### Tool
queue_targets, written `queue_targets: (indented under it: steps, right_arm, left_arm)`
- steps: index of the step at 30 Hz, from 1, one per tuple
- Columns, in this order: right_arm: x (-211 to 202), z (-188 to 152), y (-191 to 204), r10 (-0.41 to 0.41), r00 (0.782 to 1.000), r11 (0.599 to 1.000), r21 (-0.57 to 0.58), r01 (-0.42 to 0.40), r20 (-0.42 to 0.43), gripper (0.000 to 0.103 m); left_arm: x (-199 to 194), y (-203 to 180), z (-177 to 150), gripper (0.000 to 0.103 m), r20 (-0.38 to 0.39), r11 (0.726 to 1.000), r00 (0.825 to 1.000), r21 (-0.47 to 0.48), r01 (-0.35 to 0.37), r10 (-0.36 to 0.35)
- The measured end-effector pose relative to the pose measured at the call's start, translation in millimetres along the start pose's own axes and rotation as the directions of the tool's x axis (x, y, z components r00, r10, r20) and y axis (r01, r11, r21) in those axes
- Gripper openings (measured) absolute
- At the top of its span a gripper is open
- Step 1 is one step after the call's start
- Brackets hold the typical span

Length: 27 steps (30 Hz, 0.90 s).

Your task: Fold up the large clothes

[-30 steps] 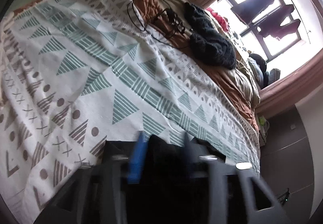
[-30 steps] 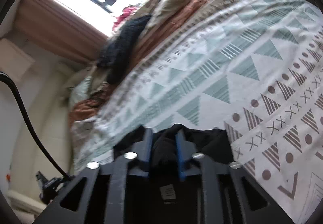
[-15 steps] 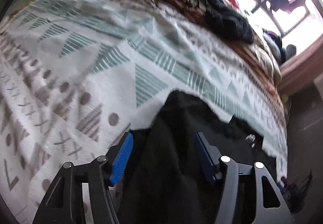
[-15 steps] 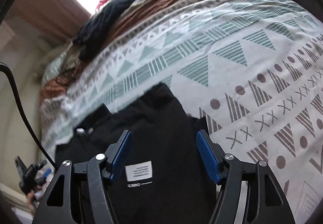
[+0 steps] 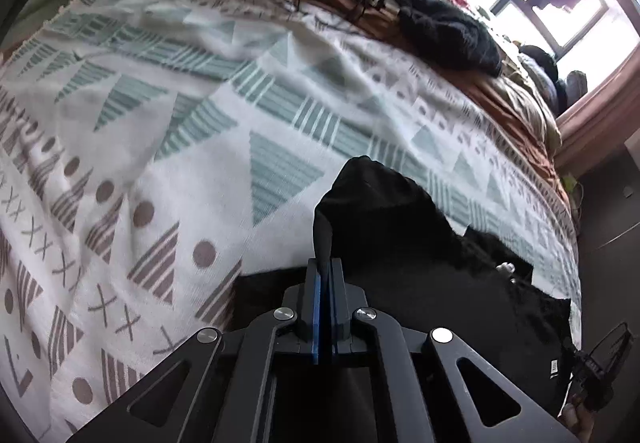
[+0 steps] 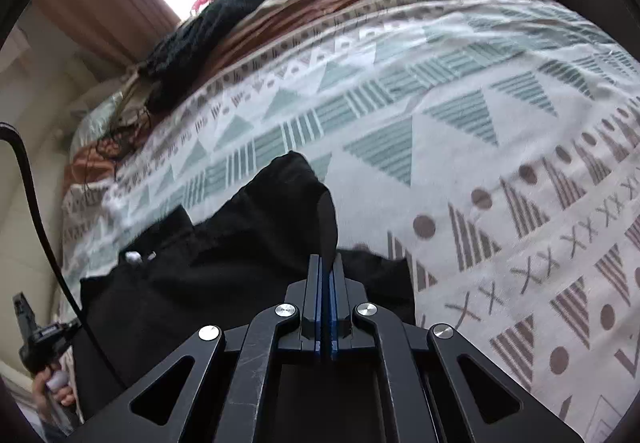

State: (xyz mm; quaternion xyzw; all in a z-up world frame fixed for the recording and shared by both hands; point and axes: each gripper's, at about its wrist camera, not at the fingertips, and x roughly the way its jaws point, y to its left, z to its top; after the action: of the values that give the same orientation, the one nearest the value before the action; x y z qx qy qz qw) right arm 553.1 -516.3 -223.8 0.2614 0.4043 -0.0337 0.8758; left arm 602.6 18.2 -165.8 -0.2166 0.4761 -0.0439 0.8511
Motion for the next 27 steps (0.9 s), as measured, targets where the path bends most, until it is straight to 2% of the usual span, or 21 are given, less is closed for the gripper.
queue_targets:
  steps: [5, 11, 12, 13, 14, 15, 16, 17, 20, 27]
  right_arm:
    - [5.8, 10.2, 2.2, -0.017, 1.0, 1.0, 0.019, 0.017, 0.022, 0.003]
    - [33.2, 16.9, -4.2, -0.051, 0.999, 0.994, 0.097, 0.052, -0.007, 0.005]
    - [37.8, 17.3, -6.0, -0.066, 0.998, 0.992, 0.107, 0.068, -0.023, 0.011]
    - [38.7, 16.8, -6.3, -0.084, 0.996, 0.99, 0.109, 0.088, -0.035, 0.022]
    - [35.7, 15.4, -5.9, -0.098, 0.994, 0.989, 0.108, 0.102, -0.045, 0.03]
    - [31.3, 13.8, -5.5, -0.094, 0.995, 0.99, 0.105, 0.098, -0.045, 0.043]
    - [24.6, 11.5, -4.6, -0.081, 0.996, 0.992, 0.099, 0.084, -0.038, 0.048]
    - [16.0, 8.8, -3.0, -0.073, 0.997, 0.993, 0.087, 0.075, -0.029, 0.048]
    - [-6.9, -1.8, -1.0, -0.081, 0.996, 0.996, 0.046, 0.083, -0.033, 0.049]
    - [-61.1, -37.8, -20.7, -0.107, 0.994, 0.993, 0.053, 0.108, -0.032, 0.049]
  left_arm:
    - [16.2, -4.2, 10.3, 0.002, 0.006, 1.0, 1.0, -0.01, -0.017, 0.018]
    - [34.7, 0.4, 14.5, 0.008, -0.074, 0.997, 0.997, -0.067, -0.043, 0.038]
    - [31.6, 1.1, 14.4, 0.013, -0.095, 0.996, 0.995, -0.078, -0.036, 0.029]
    - [25.0, 2.1, 13.8, 0.017, -0.096, 0.996, 0.995, -0.086, -0.01, 0.002]
    - [17.0, 3.2, 12.5, 0.035, -0.086, 0.996, 0.996, -0.094, 0.01, -0.018]
    - [8.0, 4.8, 10.3, 0.057, -0.071, 0.994, 0.997, -0.103, 0.024, -0.031]
    - [1.0, 5.3, 8.1, 0.065, -0.058, 0.994, 0.998, -0.11, 0.03, -0.036]
    - [-9.2, 6.7, 4.9, 0.074, -0.036, 0.992, 0.998, -0.117, 0.038, -0.042]
    - [-38.9, 12.2, -6.6, 0.074, 0.013, 0.991, 0.998, -0.116, 0.06, -0.059]
    - [-91.4, 42.2, -46.3, 0.074, 0.028, 0.986, 0.998, -0.156, 0.058, -0.054]
